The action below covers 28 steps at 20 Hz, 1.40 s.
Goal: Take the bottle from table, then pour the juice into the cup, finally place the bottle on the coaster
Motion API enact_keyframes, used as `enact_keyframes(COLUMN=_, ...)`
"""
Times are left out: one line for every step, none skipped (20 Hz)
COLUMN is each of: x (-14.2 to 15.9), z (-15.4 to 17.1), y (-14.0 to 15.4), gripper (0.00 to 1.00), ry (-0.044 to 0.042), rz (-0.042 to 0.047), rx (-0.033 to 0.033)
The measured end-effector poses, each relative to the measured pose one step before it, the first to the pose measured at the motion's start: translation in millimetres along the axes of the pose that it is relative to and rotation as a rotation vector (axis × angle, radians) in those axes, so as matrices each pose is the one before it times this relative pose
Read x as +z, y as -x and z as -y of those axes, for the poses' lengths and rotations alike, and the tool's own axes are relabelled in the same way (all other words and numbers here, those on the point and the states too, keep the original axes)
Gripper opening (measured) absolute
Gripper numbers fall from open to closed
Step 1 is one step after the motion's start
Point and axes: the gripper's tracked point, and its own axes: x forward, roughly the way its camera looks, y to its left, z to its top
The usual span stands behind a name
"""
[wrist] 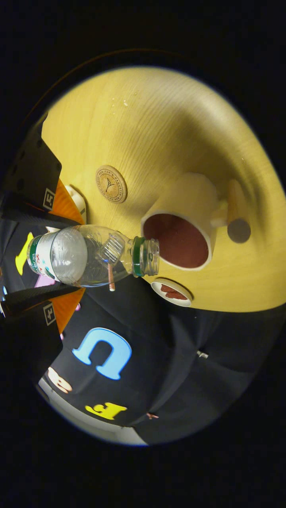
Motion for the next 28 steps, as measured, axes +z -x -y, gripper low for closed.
enact_keyframes(x=-3.4, z=-0.07, y=3.42, gripper=0.69, ry=-0.07059, rz=-0.00507, rx=0.00861)
enact_keyframes(x=-3.83, z=3.05, y=2.81, gripper=0.69, ry=-0.06929, rz=-0.00185, rx=0.00321)
enact_keyframes(x=-2.52, z=3.15, y=3.35, gripper=0.69, ry=-0.06772, rz=0.00175, rx=-0.00108)
enact_keyframes(x=-2.59, z=4.69, y=3.66, gripper=0.69, ry=-0.06757, rz=0.0009, rx=-0.00446)
enact_keyframes(x=-4.42, z=6.56, y=2.77, gripper=0.69, ry=-0.07319, rz=0.00501, rx=-0.00553)
enact_keyframes(x=-3.23, z=5.84, y=2.93, gripper=0.69, ry=-0.07979, rz=0.0046, rx=-0.00292)
enact_keyframes(x=-4.51, z=6.38, y=1.9, gripper=0.69, ry=-0.08292, rz=0.002, rx=-0.00202)
enact_keyframes(x=-2.64, z=6.97, y=2.65, gripper=0.69, ry=-0.08462, rz=0.00464, rx=-0.00421)
enact_keyframes(x=-0.57, z=6.0, y=2.92, gripper=0.69, ry=-0.08161, rz=0.00919, rx=-0.00131)
enact_keyframes(x=-1.11, z=5.89, y=2.48, gripper=0.69, ry=-0.07971, rz=0.00922, rx=0.00093)
enact_keyframes(x=-1.02, z=4.21, y=0.71, gripper=0.69, ry=-0.0779, rz=0.00813, rx=0.00538)
enact_keyframes(x=0.34, z=4.18, y=0.23, gripper=0.69, ry=-0.07593, rz=0.0072, rx=0.00998)
enact_keyframes(x=-1.61, z=4.91, y=2.92, gripper=0.69, ry=-0.08249, rz=0.00663, rx=0.01042)
enact_keyframes(x=0.64, z=1.5, y=2.26, gripper=0.69, ry=-0.07483, rz=0.0076, rx=0.01458)
enact_keyframes(x=0.79, z=2.65, y=1.58, gripper=0.69, ry=-0.06896, rz=0.00979, rx=0.01291)
enact_keyframes(x=1.49, z=3.53, y=-0.21, gripper=0.69, ry=-0.05798, rz=0.01207, rx=0.0094)
enact_keyframes(x=-0.05, z=4.19, y=0.21, gripper=0.69, ry=-0.05203, rz=0.01503, rx=0.00877)
enact_keyframes(x=0.91, z=2.78, y=-0.38, gripper=0.69, ry=-0.05851, rz=0.01566, rx=0.01133)
enact_keyframes(x=1.19, z=0.12, y=-0.31, gripper=0.69, ry=-0.07538, rz=0.02518, rx=0.01388)
enact_keyframes(x=1.18, z=-4.89, y=-0.29, gripper=0.69, ry=-0.08294, rz=0.02211, rx=0.02983)
enact_keyframes(x=-0.1, z=-4.27, y=-0.59, gripper=0.69, ry=-0.07887, rz=0.01602, rx=0.02995)
enact_keyframes(x=0.68, z=-1.99, y=-1.11, gripper=0.7, ry=-0.0659, rz=0.01621, rx=0.02136)
enact_keyframes(x=-0.08, z=-1.28, y=-1.62, gripper=0.69, ry=-0.04566, rz=0.02228, rx=0.01368)
enact_keyframes(x=-1.49, z=1.1, y=-2.8, gripper=0.69, ry=-0.02272, rz=0.02398, rx=0.00161)
enact_keyframes(x=-3.79, z=4.04, y=-0.75, gripper=0.69, ry=-0.02005, rz=0.02426, rx=-0.00903)
enact_keyframes(x=-2.39, z=2.17, y=-3.44, gripper=0.69, ry=-0.03194, rz=0.02327, rx=-0.00227)
enact_keyframes(x=-5.02, z=0.14, y=-3.55, gripper=0.69, ry=-0.03715, rz=0.01656, rx=0.00125)
enact_keyframes(x=-5.56, z=3.07, y=-5.35, gripper=0.69, ry=-0.03529, rz=0.00991, rx=-0.00491)
